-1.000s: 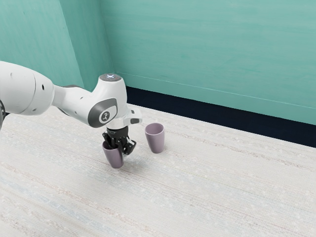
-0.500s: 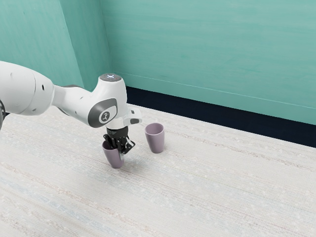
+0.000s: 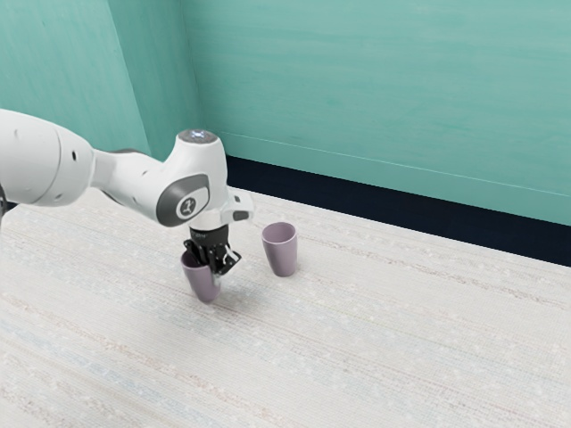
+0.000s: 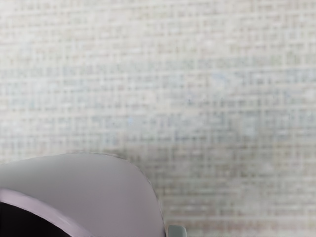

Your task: Place the left cup onto the right cup

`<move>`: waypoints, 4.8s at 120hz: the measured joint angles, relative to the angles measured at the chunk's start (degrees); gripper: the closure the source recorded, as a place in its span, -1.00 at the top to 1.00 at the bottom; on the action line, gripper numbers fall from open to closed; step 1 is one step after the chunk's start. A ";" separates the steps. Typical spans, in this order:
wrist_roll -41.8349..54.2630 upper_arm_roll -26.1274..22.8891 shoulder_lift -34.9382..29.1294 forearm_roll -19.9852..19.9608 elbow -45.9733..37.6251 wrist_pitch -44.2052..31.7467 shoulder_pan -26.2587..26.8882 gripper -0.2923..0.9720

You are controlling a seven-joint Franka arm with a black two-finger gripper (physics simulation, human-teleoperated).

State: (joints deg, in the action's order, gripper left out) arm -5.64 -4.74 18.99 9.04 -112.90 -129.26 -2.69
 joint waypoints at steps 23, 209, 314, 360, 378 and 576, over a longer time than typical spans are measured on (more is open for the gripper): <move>-0.17 -0.01 -2.04 0.88 0.13 1.67 0.06 -0.70; -1.08 -8.08 -3.19 1.47 21.42 18.74 0.24 -0.70; -0.52 -9.60 5.00 2.41 32.12 23.25 0.11 -0.70; 0.09 -10.32 8.87 2.87 37.57 25.52 0.69 -0.70; 0.24 -10.59 9.04 2.89 37.71 25.95 1.06 -0.70; 1.33 -11.79 16.04 4.56 44.28 27.42 1.28 -0.70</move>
State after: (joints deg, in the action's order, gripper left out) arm -4.31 -16.53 35.03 13.60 -68.62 -101.84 -1.41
